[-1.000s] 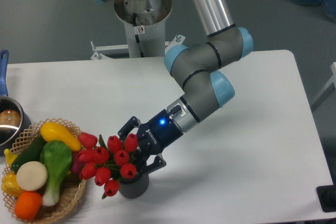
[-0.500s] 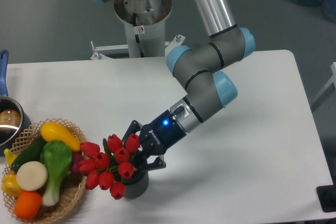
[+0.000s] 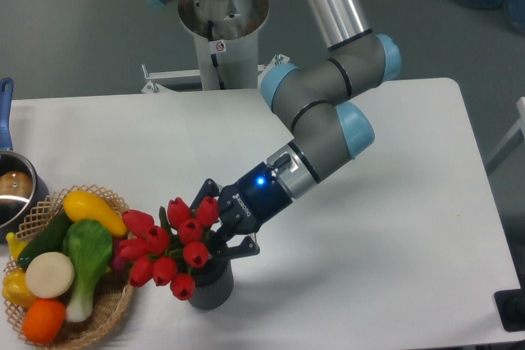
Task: Pick up the flowers from the vase
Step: 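Lift the tulip bunch upward out of the grey vase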
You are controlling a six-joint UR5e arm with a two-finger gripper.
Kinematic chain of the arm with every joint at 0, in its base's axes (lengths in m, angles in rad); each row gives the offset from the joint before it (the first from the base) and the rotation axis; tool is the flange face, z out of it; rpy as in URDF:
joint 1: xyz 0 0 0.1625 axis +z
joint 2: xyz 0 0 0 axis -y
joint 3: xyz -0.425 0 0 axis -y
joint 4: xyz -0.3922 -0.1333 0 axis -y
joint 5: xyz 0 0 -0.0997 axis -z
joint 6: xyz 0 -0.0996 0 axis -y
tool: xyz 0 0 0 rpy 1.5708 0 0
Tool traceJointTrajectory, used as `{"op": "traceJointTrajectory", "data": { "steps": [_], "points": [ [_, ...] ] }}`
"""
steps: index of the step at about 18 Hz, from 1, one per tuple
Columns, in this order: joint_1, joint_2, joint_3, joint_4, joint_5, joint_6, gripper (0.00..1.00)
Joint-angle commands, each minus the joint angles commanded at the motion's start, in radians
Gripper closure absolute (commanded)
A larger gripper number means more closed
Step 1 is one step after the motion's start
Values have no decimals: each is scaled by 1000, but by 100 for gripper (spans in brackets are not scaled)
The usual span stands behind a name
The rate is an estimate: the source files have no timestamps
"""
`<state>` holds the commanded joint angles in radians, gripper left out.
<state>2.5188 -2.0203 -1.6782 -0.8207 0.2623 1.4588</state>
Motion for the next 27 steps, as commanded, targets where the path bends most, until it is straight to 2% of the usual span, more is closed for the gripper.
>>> {"op": "traceJointTrajectory", "data": {
  "steps": [5,15,22,27],
  "points": [
    [0,40,0,0,-18,-84,63],
    [2,86,2,0,-51,-141,63],
    [2,92,17,-2,-87,-169,63],
    [9,92,54,-2,-90,-190,63]
  ]
}}
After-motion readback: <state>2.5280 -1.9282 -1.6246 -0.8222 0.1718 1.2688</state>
